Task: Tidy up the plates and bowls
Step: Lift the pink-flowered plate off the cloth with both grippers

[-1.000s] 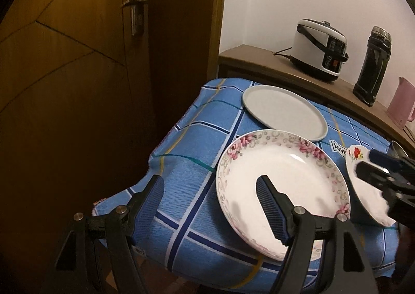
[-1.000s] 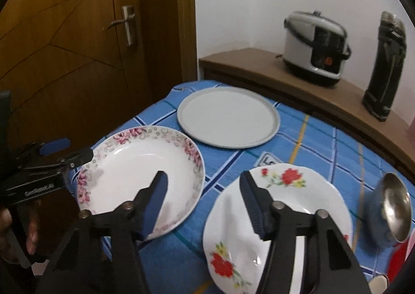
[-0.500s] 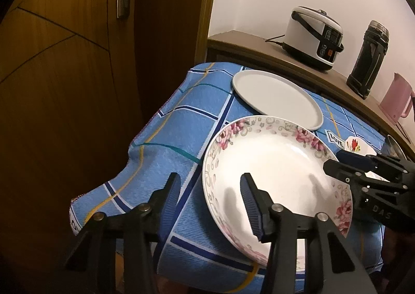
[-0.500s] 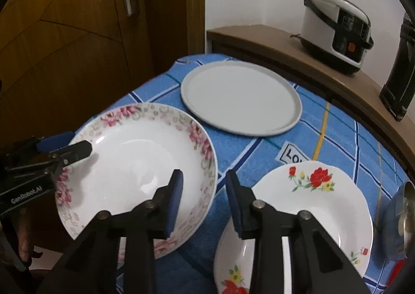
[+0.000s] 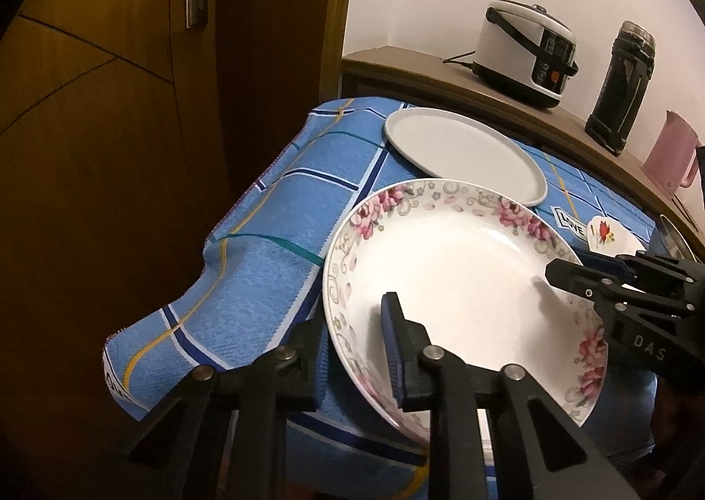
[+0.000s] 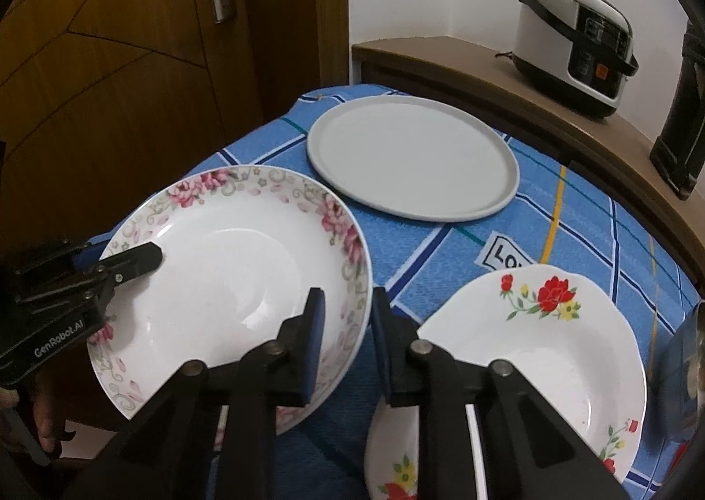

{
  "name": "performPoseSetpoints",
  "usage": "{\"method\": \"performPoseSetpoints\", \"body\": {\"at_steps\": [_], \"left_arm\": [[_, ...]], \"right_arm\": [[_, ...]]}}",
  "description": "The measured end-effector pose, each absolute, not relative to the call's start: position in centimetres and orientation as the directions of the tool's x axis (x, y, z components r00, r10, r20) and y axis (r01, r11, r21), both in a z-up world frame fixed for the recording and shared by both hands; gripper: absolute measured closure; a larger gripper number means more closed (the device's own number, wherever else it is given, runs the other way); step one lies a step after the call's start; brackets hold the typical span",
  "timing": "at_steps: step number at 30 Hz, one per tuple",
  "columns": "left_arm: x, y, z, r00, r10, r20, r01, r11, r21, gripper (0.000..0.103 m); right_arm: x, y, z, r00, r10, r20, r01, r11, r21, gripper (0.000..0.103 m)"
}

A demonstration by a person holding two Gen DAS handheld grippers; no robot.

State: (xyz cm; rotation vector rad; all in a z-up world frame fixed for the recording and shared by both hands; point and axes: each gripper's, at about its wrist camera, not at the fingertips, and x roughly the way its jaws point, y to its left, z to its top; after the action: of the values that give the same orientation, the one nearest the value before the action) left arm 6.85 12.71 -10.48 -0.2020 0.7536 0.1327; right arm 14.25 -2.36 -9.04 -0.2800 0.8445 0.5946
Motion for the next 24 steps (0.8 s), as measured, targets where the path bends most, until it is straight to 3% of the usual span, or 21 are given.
{"method": "performPoseSetpoints", "body": {"at_steps": [24], "left_arm": [[7.34,12.37,-9.81,0.741,0.117,-0.661,-0.233,0.968,-0.089,0.080]], "right_arm": [[14.17,-2.82,-8.84,0.531,0.409,-0.742,-0.577,0.816,0.037,0.085]]}}
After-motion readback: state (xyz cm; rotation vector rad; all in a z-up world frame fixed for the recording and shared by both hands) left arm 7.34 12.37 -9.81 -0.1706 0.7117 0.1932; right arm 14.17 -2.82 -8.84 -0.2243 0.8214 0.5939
